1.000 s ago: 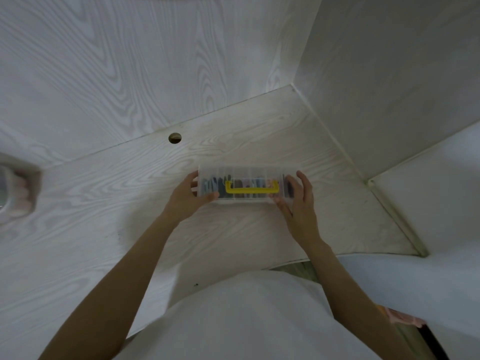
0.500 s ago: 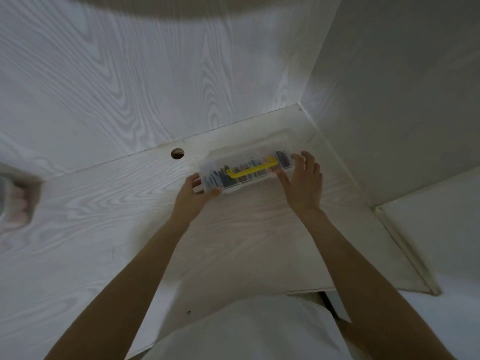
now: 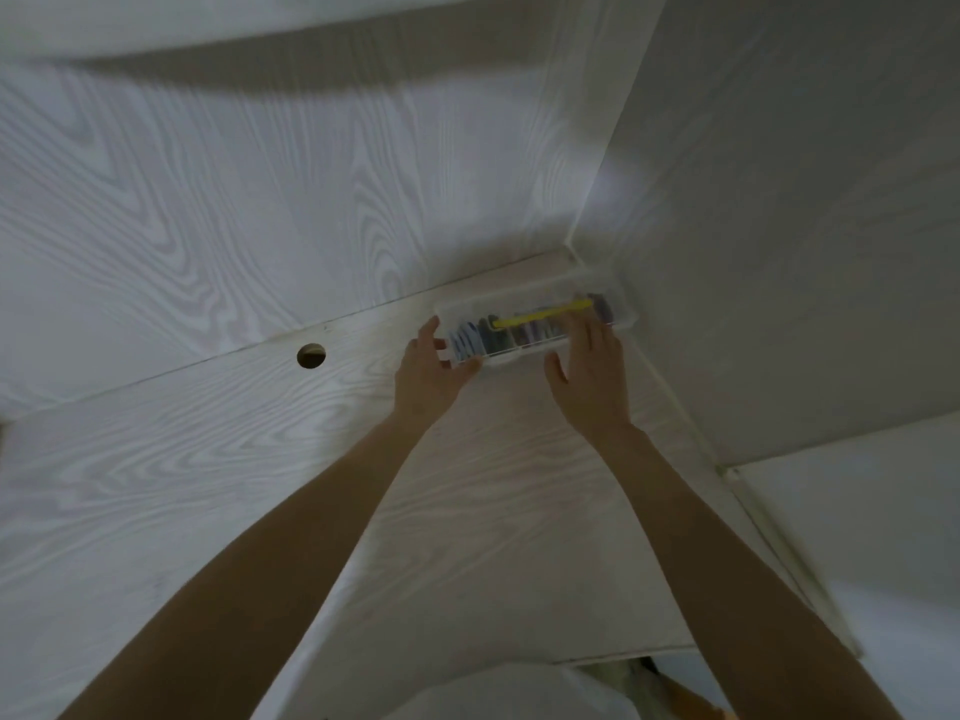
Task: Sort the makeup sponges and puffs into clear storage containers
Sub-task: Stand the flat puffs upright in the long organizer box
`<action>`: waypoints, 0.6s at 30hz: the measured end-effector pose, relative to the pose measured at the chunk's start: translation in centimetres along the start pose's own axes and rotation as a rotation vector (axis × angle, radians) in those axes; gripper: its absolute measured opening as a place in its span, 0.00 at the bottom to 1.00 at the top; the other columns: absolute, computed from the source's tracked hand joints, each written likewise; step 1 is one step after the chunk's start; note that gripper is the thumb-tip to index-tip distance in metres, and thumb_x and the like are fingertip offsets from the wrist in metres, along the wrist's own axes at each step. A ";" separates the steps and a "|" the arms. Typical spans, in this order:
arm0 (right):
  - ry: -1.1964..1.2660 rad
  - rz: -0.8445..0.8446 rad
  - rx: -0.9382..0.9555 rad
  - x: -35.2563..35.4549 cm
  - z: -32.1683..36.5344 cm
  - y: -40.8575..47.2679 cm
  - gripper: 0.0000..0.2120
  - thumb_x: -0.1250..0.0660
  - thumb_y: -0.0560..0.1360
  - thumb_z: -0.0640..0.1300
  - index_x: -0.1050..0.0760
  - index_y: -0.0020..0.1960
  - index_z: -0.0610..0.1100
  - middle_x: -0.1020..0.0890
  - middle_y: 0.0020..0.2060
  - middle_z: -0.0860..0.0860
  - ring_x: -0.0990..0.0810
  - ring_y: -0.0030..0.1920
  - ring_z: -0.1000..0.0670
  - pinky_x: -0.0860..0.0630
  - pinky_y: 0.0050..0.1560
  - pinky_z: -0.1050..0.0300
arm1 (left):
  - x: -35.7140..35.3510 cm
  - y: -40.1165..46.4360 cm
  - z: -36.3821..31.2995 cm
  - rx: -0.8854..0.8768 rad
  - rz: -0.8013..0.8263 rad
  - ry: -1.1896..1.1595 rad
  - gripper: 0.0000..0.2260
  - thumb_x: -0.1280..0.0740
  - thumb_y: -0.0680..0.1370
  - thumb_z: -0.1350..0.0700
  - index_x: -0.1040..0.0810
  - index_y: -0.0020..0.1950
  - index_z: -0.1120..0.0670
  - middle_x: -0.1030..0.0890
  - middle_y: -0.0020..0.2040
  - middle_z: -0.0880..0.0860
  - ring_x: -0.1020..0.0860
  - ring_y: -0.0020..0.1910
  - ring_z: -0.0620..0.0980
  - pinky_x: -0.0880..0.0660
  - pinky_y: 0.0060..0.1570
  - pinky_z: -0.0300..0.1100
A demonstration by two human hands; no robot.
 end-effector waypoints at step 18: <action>-0.192 0.234 -0.158 -3.2 -5.2 1.7 0.29 0.44 0.79 0.54 0.45 0.75 0.45 0.42 0.74 0.40 0.43 0.73 0.37 0.47 0.69 0.36 | 0.4 1.2 -0.7 -0.001 -0.103 -0.057 0.34 0.28 0.71 0.47 0.38 0.73 0.50 0.25 0.64 0.49 0.24 0.49 0.44 0.26 0.55 0.45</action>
Point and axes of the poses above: each hand's wrist, its own y-axis towards the middle knuckle, its own x-axis out of the back of the hand, z = x × y, the point moved 10 cm from there along y, towards the middle knuckle
